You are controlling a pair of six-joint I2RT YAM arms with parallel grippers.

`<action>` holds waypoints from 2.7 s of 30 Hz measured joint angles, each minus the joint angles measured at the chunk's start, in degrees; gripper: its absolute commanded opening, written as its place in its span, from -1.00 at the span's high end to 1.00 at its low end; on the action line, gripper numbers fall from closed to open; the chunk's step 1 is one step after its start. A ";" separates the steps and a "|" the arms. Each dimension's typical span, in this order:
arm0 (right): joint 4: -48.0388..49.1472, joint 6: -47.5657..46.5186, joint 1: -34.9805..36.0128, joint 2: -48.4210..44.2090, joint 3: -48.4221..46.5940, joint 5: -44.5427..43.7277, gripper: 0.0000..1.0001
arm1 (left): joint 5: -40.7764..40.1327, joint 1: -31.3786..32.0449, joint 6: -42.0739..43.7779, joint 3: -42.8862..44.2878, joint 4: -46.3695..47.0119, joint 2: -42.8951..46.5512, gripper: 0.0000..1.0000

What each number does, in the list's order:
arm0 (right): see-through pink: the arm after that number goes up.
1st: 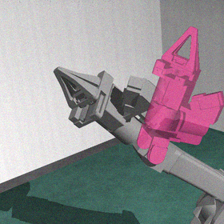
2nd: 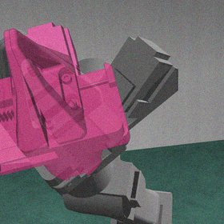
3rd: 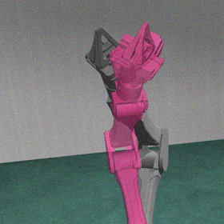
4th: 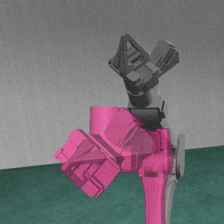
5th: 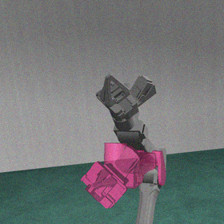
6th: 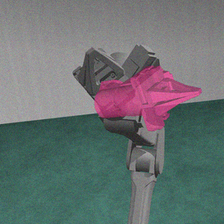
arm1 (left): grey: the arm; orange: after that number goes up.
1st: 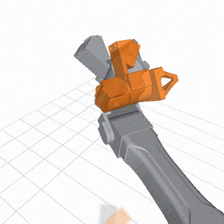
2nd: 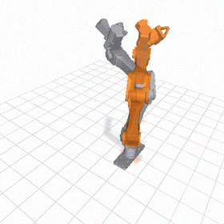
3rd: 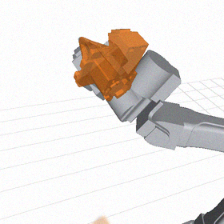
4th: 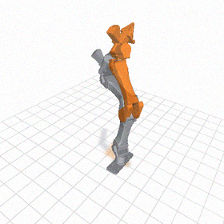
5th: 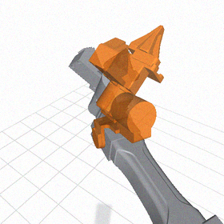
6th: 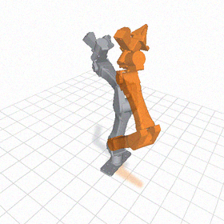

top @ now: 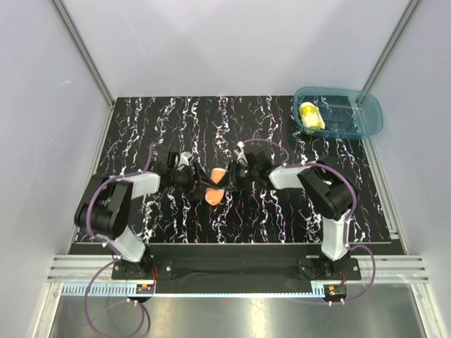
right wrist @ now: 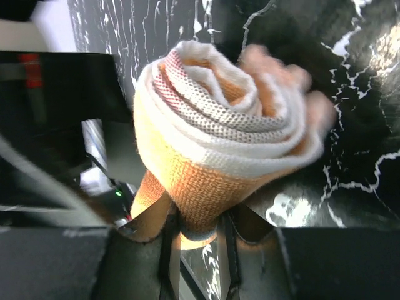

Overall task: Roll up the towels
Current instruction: Place the rolled towel into the container

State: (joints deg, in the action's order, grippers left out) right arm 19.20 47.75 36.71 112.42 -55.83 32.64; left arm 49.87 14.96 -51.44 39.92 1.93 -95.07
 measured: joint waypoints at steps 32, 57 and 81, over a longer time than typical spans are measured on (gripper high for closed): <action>-75.08 -42.58 -38.51 11.96 -74.31 -38.14 1.00 | -8.57 2.47 -0.50 63.65 -37.86 36.59 -0.98; -73.48 -55.28 -41.68 42.77 -96.43 -57.96 0.99 | 3.08 -2.82 -6.62 57.55 -24.26 27.63 -0.98; -59.28 -60.41 -34.97 42.69 -91.62 -54.03 -0.26 | 8.37 -5.62 -12.09 50.34 -14.53 24.61 -0.98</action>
State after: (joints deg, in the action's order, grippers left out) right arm -40.07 -12.67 1.74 155.11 -147.46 -21.39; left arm 58.24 9.34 -63.53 90.26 -12.60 -70.46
